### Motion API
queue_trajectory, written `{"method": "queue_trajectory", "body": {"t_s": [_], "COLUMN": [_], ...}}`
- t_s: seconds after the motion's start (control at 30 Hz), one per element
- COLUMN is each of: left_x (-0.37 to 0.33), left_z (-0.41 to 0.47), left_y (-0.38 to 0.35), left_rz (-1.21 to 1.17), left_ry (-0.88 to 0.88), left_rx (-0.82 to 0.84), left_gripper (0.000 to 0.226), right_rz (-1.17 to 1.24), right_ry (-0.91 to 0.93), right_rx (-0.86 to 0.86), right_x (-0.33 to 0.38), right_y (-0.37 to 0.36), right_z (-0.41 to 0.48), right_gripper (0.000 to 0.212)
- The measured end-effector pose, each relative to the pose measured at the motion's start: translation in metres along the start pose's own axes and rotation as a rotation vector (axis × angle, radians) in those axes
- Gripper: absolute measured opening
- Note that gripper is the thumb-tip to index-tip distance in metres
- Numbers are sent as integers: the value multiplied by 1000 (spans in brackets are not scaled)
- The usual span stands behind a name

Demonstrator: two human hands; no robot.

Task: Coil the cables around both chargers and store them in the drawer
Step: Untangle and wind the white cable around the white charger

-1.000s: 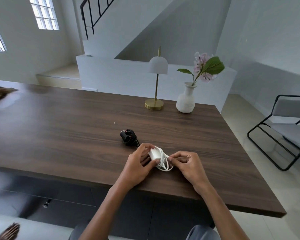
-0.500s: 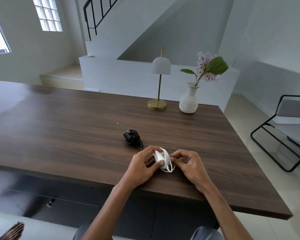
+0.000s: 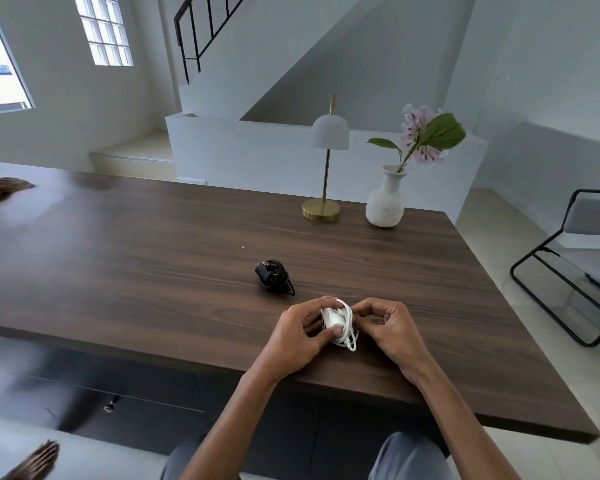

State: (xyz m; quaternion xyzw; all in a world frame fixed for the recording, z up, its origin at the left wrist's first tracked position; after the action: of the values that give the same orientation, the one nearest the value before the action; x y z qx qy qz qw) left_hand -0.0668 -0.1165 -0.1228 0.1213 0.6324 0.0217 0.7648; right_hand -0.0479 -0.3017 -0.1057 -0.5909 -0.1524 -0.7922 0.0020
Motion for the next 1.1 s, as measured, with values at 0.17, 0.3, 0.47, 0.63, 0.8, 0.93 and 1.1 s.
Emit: {"method": "queue_trajectory", "body": {"t_s": [0.17, 0.3, 0.47, 0.63, 0.8, 0.93, 1.1], "left_x": [4, 5, 5, 4, 6, 7, 9], "left_z": [1, 2, 1, 2, 3, 3, 4], "left_y": [1, 2, 1, 0, 2, 6, 7], "left_rz": [-51, -73, -83, -76, -113, -127, -112], "left_ry": [13, 21, 18, 11, 3, 20, 17], "left_rx": [-27, -30, -37, -49, -117, -159, -135], "left_gripper": [38, 38, 37, 35, 31, 29, 30], "right_rz": [63, 63, 94, 88, 83, 3, -6], "right_ry": [-45, -62, -99, -127, -109, -121, -128], "right_rx": [63, 69, 62, 28, -80, -75, -42], "right_x": [-1, -4, -3, -3, -7, -9, -4], "right_y": [1, 1, -1, -2, -7, -11, -11], "right_z": [-1, 1, 3, 2, -2, -5, -5], "right_gripper": [12, 17, 13, 11, 7, 4, 6]}}
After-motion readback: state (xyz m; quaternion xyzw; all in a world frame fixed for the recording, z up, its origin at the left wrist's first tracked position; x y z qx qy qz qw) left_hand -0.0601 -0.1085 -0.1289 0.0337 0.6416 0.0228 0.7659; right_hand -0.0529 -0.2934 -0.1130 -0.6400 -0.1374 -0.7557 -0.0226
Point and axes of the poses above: each hand's wrist, its own z-axis towards the middle knuckle, its own y-axis out of the back of the hand, x = y × z, the point moved 2 cm from there along z, towards the middle knuckle, and after that the axes turned 4 degrees about y, right-handed, at the moved point
